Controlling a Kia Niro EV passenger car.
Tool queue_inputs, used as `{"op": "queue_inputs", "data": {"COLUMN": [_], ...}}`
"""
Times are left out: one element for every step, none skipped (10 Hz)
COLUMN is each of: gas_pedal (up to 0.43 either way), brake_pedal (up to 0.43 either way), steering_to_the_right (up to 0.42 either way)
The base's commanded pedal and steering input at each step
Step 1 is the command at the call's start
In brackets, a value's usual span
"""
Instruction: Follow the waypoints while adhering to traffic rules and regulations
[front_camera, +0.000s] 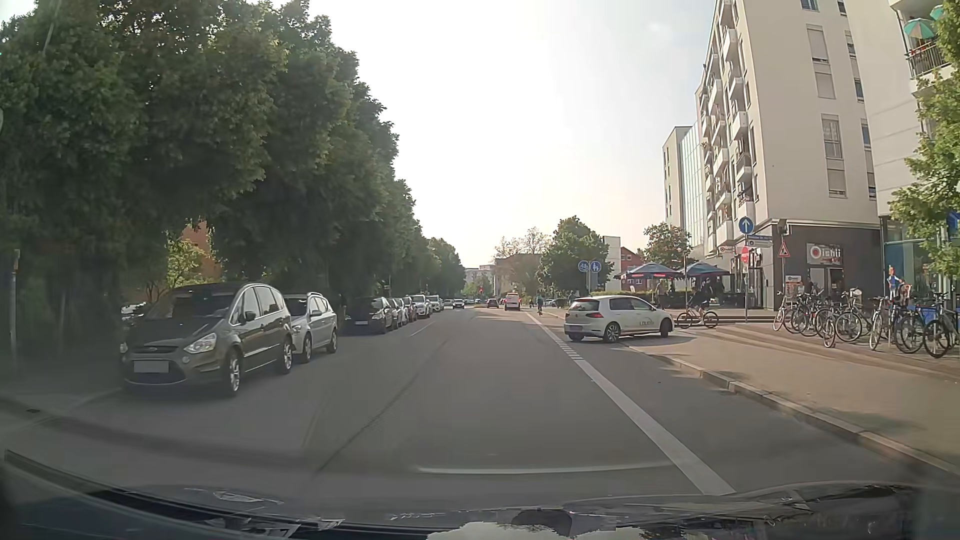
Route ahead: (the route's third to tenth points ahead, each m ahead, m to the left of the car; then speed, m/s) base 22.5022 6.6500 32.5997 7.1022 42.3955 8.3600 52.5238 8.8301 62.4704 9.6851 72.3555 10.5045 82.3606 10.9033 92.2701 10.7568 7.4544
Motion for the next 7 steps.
{"op": "queue_inputs", "data": {"gas_pedal": [0.039,0.028,0.020,0.020,0.000,0.000,0.000], "brake_pedal": [0.000,0.000,0.000,0.000,0.000,0.000,0.000], "steering_to_the_right": [0.008,0.008,0.007,0.006,0.004,0.003,0.003]}}
